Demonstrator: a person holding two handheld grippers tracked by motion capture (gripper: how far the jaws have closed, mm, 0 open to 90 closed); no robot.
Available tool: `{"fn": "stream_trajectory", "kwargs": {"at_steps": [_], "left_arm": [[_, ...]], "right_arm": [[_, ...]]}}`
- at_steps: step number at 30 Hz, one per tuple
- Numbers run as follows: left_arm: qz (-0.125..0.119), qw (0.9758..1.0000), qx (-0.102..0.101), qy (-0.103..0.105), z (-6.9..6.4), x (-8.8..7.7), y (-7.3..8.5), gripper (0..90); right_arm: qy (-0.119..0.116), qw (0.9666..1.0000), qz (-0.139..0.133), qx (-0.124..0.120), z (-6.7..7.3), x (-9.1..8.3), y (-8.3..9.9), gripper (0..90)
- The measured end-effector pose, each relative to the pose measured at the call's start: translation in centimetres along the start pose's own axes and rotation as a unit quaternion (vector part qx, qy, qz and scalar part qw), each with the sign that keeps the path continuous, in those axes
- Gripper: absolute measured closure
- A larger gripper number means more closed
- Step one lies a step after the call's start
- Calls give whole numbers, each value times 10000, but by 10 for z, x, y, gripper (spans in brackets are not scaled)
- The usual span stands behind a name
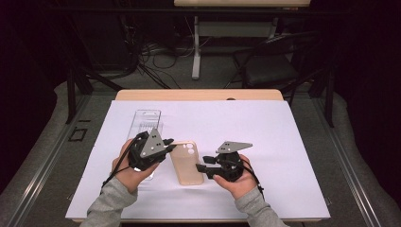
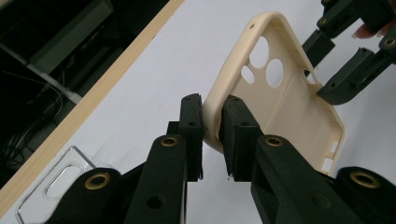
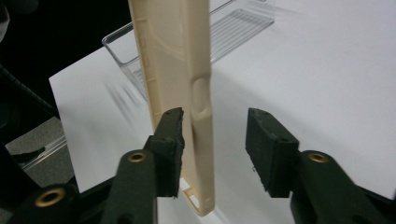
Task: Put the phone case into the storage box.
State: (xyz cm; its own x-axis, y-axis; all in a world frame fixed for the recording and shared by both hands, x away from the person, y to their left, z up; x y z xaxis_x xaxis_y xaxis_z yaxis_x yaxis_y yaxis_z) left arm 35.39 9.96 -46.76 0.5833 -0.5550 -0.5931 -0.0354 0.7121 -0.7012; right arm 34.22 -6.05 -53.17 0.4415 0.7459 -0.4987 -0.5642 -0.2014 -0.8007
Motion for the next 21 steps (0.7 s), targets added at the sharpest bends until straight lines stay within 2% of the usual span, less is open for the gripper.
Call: {"fn": "stream_trajectory", "kwargs": {"at_steps": [7, 11, 15, 17, 19, 21], "left_arm": [[-26, 9999, -79, -101, 7, -4, 3, 798], [-43, 9998, -113, -129, 9, -5, 4, 797], [-48, 9998, -143, -139, 11, -6, 5, 797], [-37, 9998, -160, -142, 11, -6, 6, 797], [-29, 9998, -158, -143, 12, -6, 6, 797], [-40, 9997, -168, -148, 12, -6, 7, 797]], "right_arm": [[123, 9997, -194, -12, -9, -7, -7, 453], [70, 9995, -317, -60, -13, -10, -12, 443], [113, 9995, -293, -80, -19, -11, -12, 416], [210, 9994, -253, -99, -23, -12, -12, 410], [216, 9996, -182, -24, -25, -12, -10, 403], [270, 9995, -166, 43, -27, -12, -9, 356]]}}
Point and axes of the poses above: each handheld gripper's, and its own axes: x roughly forward along the jaws, y roughly out of its underside, z roughly to its left, the point moved 8 cm from there along x, roughly forward along the jaws, and after that the axes turned 6 degrees about x, right-handed, at the moved point
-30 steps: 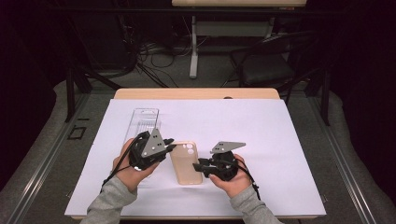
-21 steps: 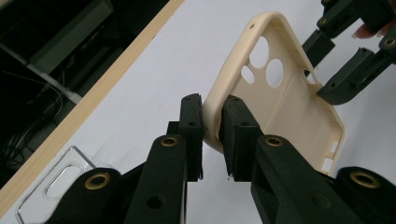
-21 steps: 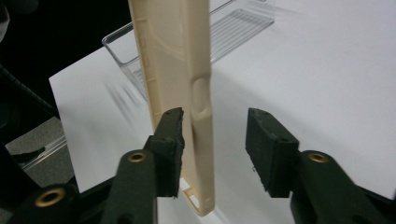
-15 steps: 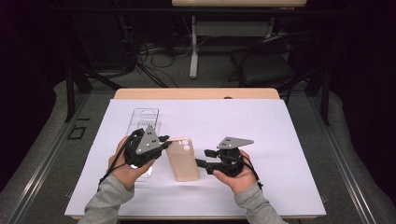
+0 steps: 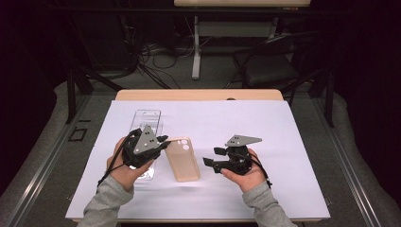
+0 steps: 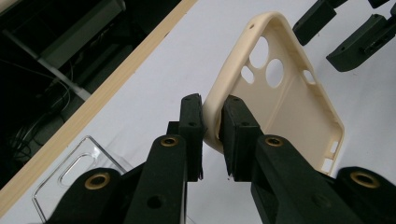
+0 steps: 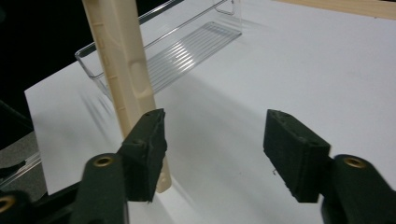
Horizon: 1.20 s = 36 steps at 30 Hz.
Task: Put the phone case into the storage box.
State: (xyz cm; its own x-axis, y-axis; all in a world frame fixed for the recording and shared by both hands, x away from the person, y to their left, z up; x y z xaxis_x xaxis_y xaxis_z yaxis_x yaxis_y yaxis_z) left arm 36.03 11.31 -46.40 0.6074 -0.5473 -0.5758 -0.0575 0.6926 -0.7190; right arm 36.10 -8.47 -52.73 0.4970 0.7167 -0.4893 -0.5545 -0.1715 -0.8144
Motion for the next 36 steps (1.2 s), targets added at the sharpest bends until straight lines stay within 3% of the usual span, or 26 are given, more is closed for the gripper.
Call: {"fn": "stream_trajectory", "kwargs": {"at_steps": [7, 13, 24, 29, 36], "left_arm": [[-21, 10000, -40, 24, 1, -1, 1, 797], [9, 10000, -62, -19, 4, -3, 2, 797], [55, 9999, -108, -75, 9, -7, 6, 797], [53, 9998, -149, -79, 10, -9, 6, 797], [70, 9998, -125, -131, 12, -8, 6, 796]], "right_arm": [[259, 9995, -7, -181, -7, -1, -1, 261], [618, 9975, 71, -342, -17, -4, 0, 186], [678, 9972, 121, -296, -25, -8, 2, 133], [754, 9968, 136, -234, -31, -11, 2, 20], [775, 9968, 135, -155, -35, -15, 1, 17]]}}
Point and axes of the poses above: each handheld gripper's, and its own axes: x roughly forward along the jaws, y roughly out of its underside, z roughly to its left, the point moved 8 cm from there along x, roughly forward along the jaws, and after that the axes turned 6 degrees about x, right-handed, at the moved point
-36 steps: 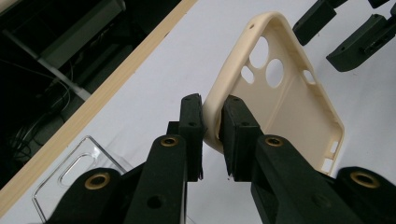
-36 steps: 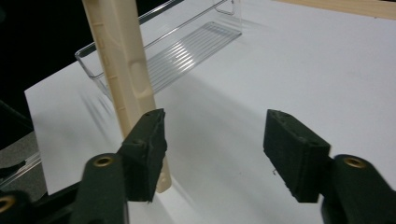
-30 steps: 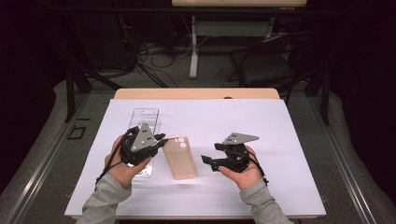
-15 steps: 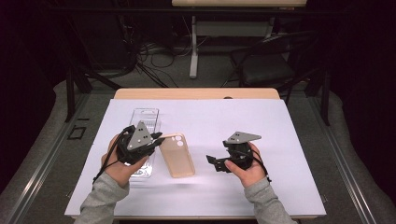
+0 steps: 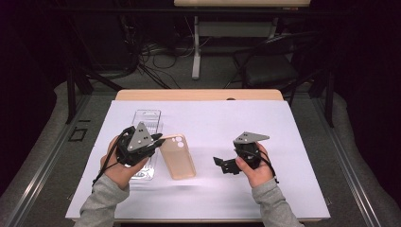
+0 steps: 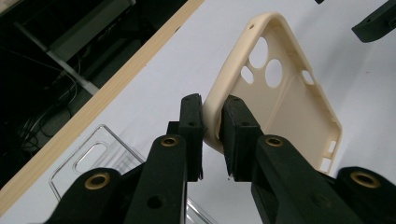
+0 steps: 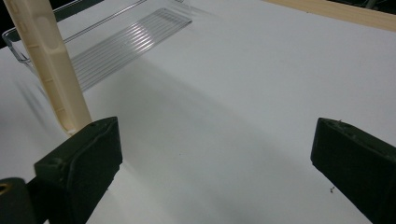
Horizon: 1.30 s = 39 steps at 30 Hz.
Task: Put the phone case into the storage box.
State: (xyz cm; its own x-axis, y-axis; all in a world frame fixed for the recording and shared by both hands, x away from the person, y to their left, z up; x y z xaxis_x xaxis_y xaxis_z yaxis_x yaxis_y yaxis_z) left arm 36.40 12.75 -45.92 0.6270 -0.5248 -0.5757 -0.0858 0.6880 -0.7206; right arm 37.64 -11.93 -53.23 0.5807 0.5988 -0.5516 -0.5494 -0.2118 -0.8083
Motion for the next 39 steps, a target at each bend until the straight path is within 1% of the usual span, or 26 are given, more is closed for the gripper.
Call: {"fn": "stream_trajectory", "kwargs": {"at_steps": [5, 7, 11, 12, 17, 19, 22, 25, 28, 29, 34, 36, 38, 39], "left_arm": [[-8, 10000, 10, -75, 4, -2, 0, 796], [-4, 10000, -18, -97, 7, -3, 0, 796], [-21, 9999, 3, -151, 14, -5, -3, 796], [-8, 9999, -36, -142, 14, -4, -3, 796], [54, 10000, -61, 30, 17, 3, -9, 796], [115, 9999, 0, 87, 18, 6, -12, 796], [234, 9996, 113, 111, 20, 11, -14, 796], [340, 9992, 173, 148, 22, 14, -15, 795], [393, 9989, 209, 139, 24, 15, -17, 795], [383, 9990, 189, 164, 24, 15, -19, 795], [362, 9988, 220, 233, 25, 17, -25, 795], [435, 9984, 263, 229, 26, 18, -26, 795], [450, 9984, 269, 226, 27, 19, -27, 794], [470, 9982, 304, 233, 28, 20, -28, 794]], "right_arm": [[37, 10000, 38, 10, -2, -1, 1, 17], [60, 10000, 34, 8, -4, -1, 1, 17], [81, 9999, -9, 59, -6, -3, 0, 17], [78, 10000, 0, 57, -7, -4, 0, 17], [87, 9999, -5, 70, -8, -4, 0, 17], [85, 9999, 1, 73, -8, -4, 0, 17], [87, 9999, 6, 90, -9, -4, 0, 17], [95, 9999, 0, 94, -11, -5, 0, 17], [108, 9999, -8, 118, -12, -5, 0, 18], [111, 9999, -5, 120, -12, -5, 0, 18], [110, 9998, 10, 134, -13, -5, 0, 18], [107, 9998, 20, 154, -13, -5, 1, 19], [105, 9998, 13, 158, -14, -5, 1, 20], [110, 9998, 14, 150, -14, -5, 1, 20]]}}
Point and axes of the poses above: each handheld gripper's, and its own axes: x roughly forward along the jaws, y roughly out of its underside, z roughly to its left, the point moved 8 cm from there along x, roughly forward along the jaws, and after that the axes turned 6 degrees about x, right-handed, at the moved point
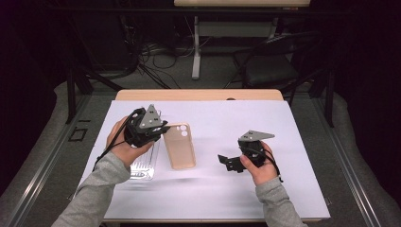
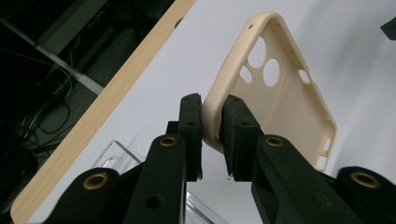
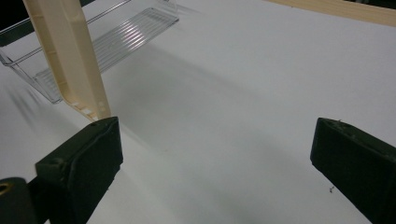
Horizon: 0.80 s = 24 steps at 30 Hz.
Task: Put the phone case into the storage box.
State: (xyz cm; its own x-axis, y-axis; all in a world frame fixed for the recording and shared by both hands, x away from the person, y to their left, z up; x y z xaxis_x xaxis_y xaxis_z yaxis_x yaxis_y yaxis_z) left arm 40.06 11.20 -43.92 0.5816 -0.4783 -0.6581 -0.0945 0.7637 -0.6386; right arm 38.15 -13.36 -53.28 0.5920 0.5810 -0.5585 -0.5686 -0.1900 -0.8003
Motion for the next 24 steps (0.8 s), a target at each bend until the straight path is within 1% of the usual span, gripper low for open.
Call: {"fn": "stream_trajectory", "kwargs": {"at_steps": [3, 7, 12, 16, 20, 22, 23, 24], "left_arm": [[39, 10000, -19, 45, 2, 2, -2, 794], [99, 9999, 16, 59, 6, 5, -3, 794], [171, 9997, 28, 164, 9, 7, -4, 794], [231, 9997, 36, 101, 15, 9, -4, 795], [310, 9994, 69, 104, 19, 12, -2, 795], [345, 9994, 37, 77, 22, 13, 0, 795], [391, 9991, -3, 140, 23, 13, 1, 795], [397, 9991, -71, 158, 23, 13, 2, 795]], "right_arm": [[2, 10000, 5, 29, -1, 0, 0, 22], [3, 10000, 10, 43, -3, 1, 1, 26], [5, 10000, 41, 64, -4, 1, 2, 27], [18, 10000, 32, 58, -5, 2, 3, 28], [19, 10000, 67, 50, -5, 2, 4, 29], [15, 10000, 71, 66, -5, 3, 4, 30], [19, 10000, 74, 57, -5, 3, 4, 32], [25, 10000, 65, 63, -6, 4, 4, 35]]}}
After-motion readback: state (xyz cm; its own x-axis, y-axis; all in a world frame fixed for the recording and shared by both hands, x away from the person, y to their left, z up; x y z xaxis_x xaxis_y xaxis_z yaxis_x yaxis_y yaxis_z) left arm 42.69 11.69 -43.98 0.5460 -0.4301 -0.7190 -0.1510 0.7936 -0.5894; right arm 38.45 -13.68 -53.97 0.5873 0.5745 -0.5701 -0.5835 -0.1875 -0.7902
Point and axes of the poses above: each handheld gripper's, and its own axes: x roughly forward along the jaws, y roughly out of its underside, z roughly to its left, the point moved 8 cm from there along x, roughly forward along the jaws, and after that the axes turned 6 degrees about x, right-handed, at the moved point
